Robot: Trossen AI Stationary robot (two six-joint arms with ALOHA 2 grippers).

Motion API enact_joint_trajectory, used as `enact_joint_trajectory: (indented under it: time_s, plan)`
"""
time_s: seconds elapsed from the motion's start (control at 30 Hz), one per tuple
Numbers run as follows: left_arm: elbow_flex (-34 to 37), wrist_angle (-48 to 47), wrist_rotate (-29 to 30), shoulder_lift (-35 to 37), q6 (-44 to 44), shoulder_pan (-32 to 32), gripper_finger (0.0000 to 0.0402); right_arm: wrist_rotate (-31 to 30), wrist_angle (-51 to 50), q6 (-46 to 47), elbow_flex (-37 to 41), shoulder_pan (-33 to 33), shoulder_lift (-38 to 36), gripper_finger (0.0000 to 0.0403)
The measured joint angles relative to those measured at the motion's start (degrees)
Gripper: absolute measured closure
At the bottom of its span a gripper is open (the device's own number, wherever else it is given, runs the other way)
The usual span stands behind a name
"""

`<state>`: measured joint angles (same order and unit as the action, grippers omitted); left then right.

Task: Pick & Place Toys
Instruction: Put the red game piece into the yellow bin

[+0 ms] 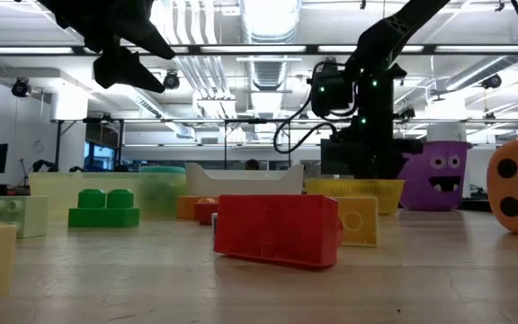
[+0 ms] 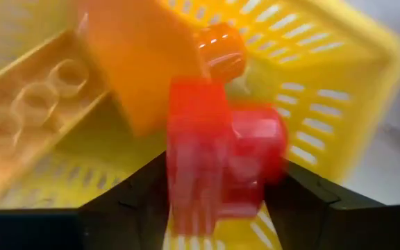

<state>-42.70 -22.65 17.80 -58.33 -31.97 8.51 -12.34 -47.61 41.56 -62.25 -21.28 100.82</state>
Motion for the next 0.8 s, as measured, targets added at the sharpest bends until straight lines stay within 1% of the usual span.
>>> enact_joint_trajectory:
  time_s: [0.13, 0.27, 0.8]
  plan:
    - [0.00, 0.00, 0.02, 0.00, 0.00, 0.00, 0.0048, -0.02, -0.11, -1.22, 0.04, 0.02, -0.05, 0.0165]
    - [0.00, 0.02, -0.26, 0.00, 0.00, 0.01, 0.0048, -0.24, -0.11, -1.49, 0.04, 0.02, -0.05, 0.0149]
    - [0.00, 0.04, -0.64, 0.00, 0.02, 0.00, 0.0048, -1.84, -0.23, -2.64, -0.59, 0.02, -1.25, 0.0145]
